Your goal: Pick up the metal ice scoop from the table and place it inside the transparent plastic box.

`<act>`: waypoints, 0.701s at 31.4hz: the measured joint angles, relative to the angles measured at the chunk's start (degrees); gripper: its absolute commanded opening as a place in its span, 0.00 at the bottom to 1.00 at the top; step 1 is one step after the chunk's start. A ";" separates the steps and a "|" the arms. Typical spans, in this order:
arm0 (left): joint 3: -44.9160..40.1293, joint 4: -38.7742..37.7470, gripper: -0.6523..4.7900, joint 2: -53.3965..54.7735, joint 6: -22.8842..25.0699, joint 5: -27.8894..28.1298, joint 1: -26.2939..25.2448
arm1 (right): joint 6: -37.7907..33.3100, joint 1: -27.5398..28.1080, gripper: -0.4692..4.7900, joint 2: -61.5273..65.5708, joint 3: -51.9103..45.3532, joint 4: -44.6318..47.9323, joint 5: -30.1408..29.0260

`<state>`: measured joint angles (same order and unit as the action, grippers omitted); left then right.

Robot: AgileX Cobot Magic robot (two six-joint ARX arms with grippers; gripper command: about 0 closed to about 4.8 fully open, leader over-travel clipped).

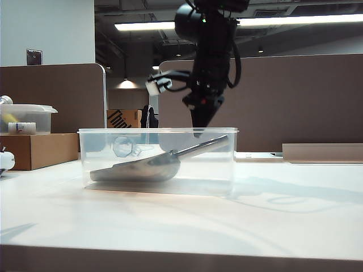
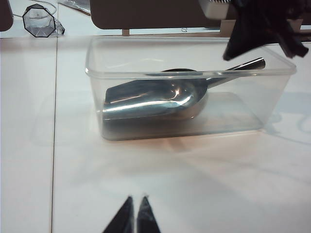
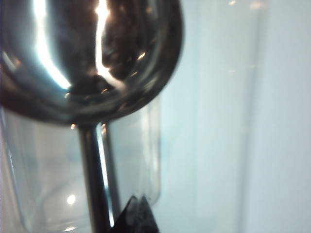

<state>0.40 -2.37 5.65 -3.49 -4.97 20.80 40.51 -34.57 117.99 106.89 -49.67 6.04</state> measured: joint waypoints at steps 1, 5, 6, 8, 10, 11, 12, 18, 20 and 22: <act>0.00 0.00 0.16 0.00 0.00 0.00 -0.02 | -1.03 -0.09 0.09 -0.35 0.85 0.07 0.11; 0.00 0.00 0.16 0.00 0.00 -0.22 -0.94 | -3.96 -0.09 0.09 -2.91 4.26 0.20 -1.53; 0.00 0.00 0.16 -0.02 0.00 -0.22 -1.97 | -4.85 -0.07 0.09 -3.52 4.92 0.33 -1.77; 0.00 -0.04 0.16 -0.57 0.00 -0.20 -4.33 | -7.30 -0.09 0.09 -4.98 5.77 0.72 -1.88; 0.00 -0.02 0.16 -1.60 0.00 -0.17 -6.38 | -12.46 -0.11 0.09 -7.15 6.21 0.90 -2.08; 0.00 -0.07 0.16 -2.43 0.00 -0.22 -7.63 | -14.91 -0.11 0.09 -8.31 6.21 1.22 -2.16; 0.00 -0.04 0.16 -3.23 0.00 -0.20 -8.79 | -17.88 -0.11 0.09 -9.62 6.19 1.86 -2.16; 0.00 0.46 0.16 -5.53 0.00 -0.15 -15.52 | -33.46 -0.17 0.09 -20.55 6.54 14.73 -3.37; 0.00 0.39 0.16 -5.55 0.00 -0.09 -17.33 | -37.03 -0.39 0.09 -23.23 6.84 20.94 -3.85; 0.00 0.39 0.16 -5.55 0.00 -0.13 -19.15 | -38.69 -0.68 0.09 -25.24 6.75 24.85 -4.22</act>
<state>0.40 -1.98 0.10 -3.49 -5.10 1.65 1.83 -35.24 92.75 113.65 -24.82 1.83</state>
